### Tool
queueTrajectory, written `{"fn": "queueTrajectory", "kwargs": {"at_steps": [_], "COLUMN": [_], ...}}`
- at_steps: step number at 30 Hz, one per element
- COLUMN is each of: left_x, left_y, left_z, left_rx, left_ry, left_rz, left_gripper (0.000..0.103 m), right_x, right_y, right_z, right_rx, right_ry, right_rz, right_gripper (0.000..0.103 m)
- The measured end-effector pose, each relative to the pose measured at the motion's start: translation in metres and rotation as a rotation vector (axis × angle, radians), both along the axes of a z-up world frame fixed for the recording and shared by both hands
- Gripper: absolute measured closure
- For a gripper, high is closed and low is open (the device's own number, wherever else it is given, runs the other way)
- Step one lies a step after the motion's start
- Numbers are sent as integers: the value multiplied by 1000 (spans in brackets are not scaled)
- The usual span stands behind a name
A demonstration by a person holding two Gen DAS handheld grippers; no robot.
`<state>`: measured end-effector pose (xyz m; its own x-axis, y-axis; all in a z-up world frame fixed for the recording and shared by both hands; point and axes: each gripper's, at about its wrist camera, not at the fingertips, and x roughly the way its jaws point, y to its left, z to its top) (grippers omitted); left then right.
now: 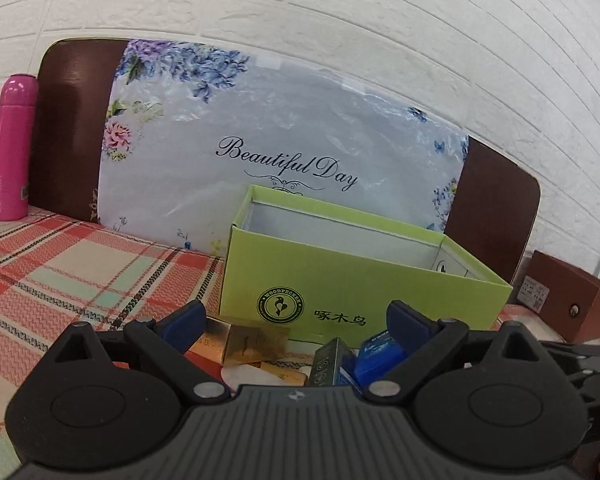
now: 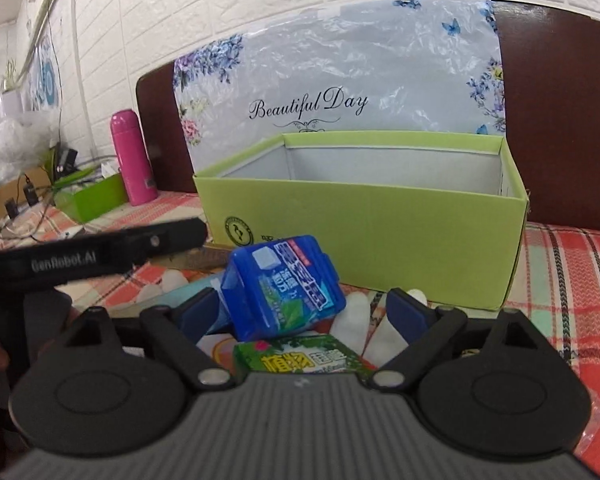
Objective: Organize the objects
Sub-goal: 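Reach both grippers back to the pile of items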
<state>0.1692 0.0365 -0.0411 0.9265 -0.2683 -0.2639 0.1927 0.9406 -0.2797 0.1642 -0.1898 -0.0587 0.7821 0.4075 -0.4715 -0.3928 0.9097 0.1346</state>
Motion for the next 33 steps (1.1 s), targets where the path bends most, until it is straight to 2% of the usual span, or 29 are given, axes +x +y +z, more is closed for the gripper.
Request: {"fn": "queueTrajectory", "kwargs": {"at_steps": [4,6,7,8,9,10,11,13,14,16,18,19,21,23,24,25,26,28,31,33], "left_x": [2,5,6,9,10,12,16,14,13,9,1,-4,-16,-24,-26,-27,-27,-31,-51,-69], "left_y": [13,11,9,6,5,4,2,2,2,6,13,16,19,20,19,17,15,10,4,-2], "left_z": [-2,-3,-3,-4,-6,-7,-9,-8,-6,-3,4,9,21,29,32,34,35,37,40,42], "left_rx": [-117,-116,-106,-96,-93,-105,-114,-112,-108,-150,-196,-211,-222,-238,-249,-265,-281,-290,-235,-163], "left_ry": [29,48,65,91,109,131,169,170,176,182,168,152,111,75,72,83,94,134,151,152], "left_rz": [17,22,18,6,-9,-49,-85,-77,-83,-105,-123,-127,-122,-144,-160,-168,-185,-216,-246,-252], "left_gripper": [4,4,5,12,19,40,48,70,77,82,82,82,82,77,67,53,44,44,44,44], "right_x": [3,5,7,7,8,9,9,7,6,0,-8,-13,-23,-31,-36,-41,-44,-50,-67,-64], "right_y": [10,14,17,20,21,20,17,13,12,12,12,12,10,7,6,4,1,-3,-8,-14], "right_z": [-2,-4,-5,-6,-8,-9,-10,-8,-6,1,13,20,35,45,48,49,50,47,33,21], "right_rx": [-7,-18,-22,-38,-46,-39,-17,8,17,26,14,4,8,-15,-33,-33,-24,-40,-129,-119], "right_ry": [-1,-1,1,8,11,19,29,39,42,33,-5,-34,-77,-94,-104,-120,-116,-77,-111,-79], "right_rz": [29,26,35,36,30,30,25,12,11,17,14,11,0,-13,-19,-34,-35,-7,1,2], "right_gripper": [11,13,19,23,32,37,38,41,42,42,43,51,96,94,93,90,84,34,31,31]}}
